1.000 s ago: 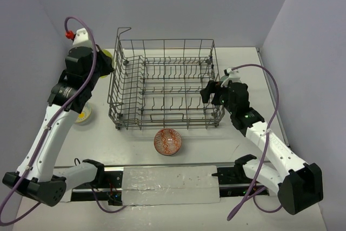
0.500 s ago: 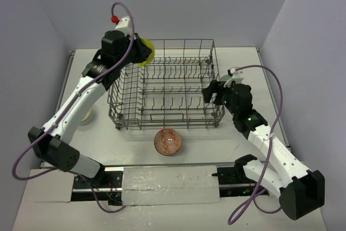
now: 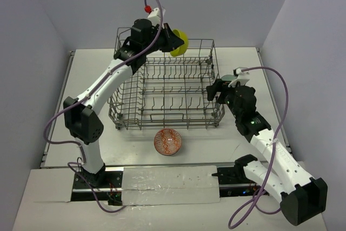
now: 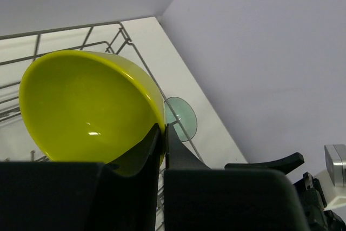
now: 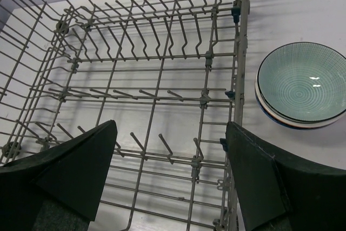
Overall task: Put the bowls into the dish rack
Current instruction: Insert the bowl into the dish rack.
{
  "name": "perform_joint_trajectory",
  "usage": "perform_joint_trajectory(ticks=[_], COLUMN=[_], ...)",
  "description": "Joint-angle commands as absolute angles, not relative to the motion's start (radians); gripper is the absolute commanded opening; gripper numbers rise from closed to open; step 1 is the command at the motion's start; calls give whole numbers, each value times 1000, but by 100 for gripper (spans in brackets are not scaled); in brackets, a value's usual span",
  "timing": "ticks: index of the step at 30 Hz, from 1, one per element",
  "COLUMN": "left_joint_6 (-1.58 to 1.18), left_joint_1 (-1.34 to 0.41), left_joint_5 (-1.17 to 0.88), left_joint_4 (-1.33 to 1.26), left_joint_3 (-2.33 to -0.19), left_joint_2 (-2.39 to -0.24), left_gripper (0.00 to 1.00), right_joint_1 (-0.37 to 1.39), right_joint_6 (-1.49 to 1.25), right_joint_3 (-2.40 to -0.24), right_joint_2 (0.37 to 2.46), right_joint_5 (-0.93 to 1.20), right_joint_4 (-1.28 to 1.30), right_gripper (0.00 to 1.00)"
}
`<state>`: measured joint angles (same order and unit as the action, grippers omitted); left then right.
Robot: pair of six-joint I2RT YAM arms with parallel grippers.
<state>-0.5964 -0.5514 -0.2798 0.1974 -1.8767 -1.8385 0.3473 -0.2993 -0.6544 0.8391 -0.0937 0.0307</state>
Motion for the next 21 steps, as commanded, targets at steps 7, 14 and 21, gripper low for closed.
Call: perform_joint_trajectory(ticks=[7, 14, 21], left_joint_6=[-724, -828, -933], left_joint_1=[-591, -601, -601], left_joint_5=[-432, -485, -532], left_joint_4=[-138, -245, -325], left_joint_3=[-1951, -2052, -2183], left_joint_2=[-1960, -2104, -2278], left_gripper=[0, 0, 0], right_joint_1=[316, 291, 281], right_joint_6=[-333, -344, -344], right_joint_3=[-632, -634, -630], right_joint_2=[770, 790, 778], right_joint_5=[-109, -86, -90], right_joint_4=[-31, -37, -40], right_gripper=[89, 89, 89])
